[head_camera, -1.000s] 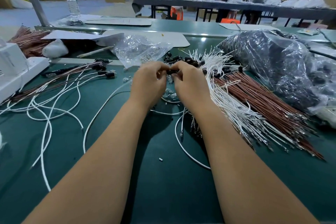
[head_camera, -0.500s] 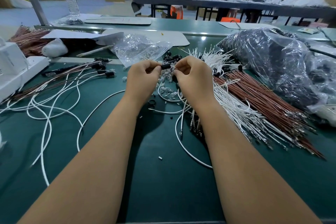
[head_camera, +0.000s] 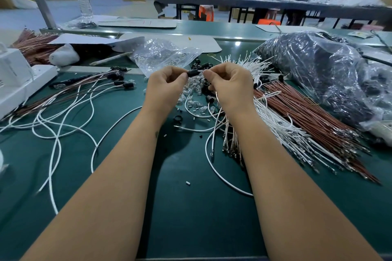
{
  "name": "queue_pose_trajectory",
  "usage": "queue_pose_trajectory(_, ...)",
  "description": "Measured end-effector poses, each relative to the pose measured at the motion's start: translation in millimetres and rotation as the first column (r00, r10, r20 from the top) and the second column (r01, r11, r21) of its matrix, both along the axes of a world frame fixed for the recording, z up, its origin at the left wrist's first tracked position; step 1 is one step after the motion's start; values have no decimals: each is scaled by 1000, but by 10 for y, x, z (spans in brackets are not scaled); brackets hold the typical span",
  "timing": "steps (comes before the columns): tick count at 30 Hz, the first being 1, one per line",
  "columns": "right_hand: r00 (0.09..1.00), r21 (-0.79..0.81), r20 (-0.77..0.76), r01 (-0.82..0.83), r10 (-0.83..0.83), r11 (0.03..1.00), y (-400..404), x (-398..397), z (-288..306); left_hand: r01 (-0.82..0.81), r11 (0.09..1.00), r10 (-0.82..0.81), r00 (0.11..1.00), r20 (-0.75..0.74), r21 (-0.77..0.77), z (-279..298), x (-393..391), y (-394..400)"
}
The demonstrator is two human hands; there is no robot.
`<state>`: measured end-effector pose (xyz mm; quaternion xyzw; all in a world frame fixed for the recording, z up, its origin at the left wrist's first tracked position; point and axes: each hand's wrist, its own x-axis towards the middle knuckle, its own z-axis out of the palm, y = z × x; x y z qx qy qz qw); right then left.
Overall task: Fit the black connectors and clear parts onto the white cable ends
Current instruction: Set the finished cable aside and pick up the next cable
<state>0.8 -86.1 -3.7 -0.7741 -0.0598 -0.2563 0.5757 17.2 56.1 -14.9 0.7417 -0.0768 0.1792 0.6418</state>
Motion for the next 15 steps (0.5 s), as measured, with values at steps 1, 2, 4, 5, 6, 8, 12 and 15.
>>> queue_pose_trajectory(1, 997, 99, -42, -66, 70, 993, -1, -8, 9, 8, 1000, -8, 1000, -3, -8, 1, 2, 3)
queue_pose_trajectory(2, 987, 208, -74, -127, 145, 970, -1, -14, 15, 21, 1000, -21, 1000, -5, -14, 2, -2, 6)
queue_pose_trajectory(4, 951, 422, -116, -215, 288, 881, 1, -13, 27, 49, 999, -49, 999, 0, -18, 5, -10, 6)
queue_pose_trajectory(5, 930, 506, -125, -240, 346, 829, 2, -13, 33, 57, 998, -57, 998, 4, -15, 6, -16, 4)
queue_pose_trajectory(6, 913, 568, -128, -253, 387, 783, 3, -13, 36, 61, 998, -61, 998, 7, -12, 7, -19, 1)
queue_pose_trajectory(8, 900, 634, -126, -251, 418, 732, 1, -19, 35, 58, 998, -58, 998, 7, -5, 6, -21, -4)
queue_pose_trajectory(12, 924, 616, -125, -214, 362, 758, -14, -22, 39, 42, 999, -42, 999, 2, -10, 5, -16, 1)
queue_pose_trajectory(15, 948, 528, -109, -201, 300, 825, -21, -18, 35, 45, 999, -44, 999, 18, -29, 16, -21, 3)
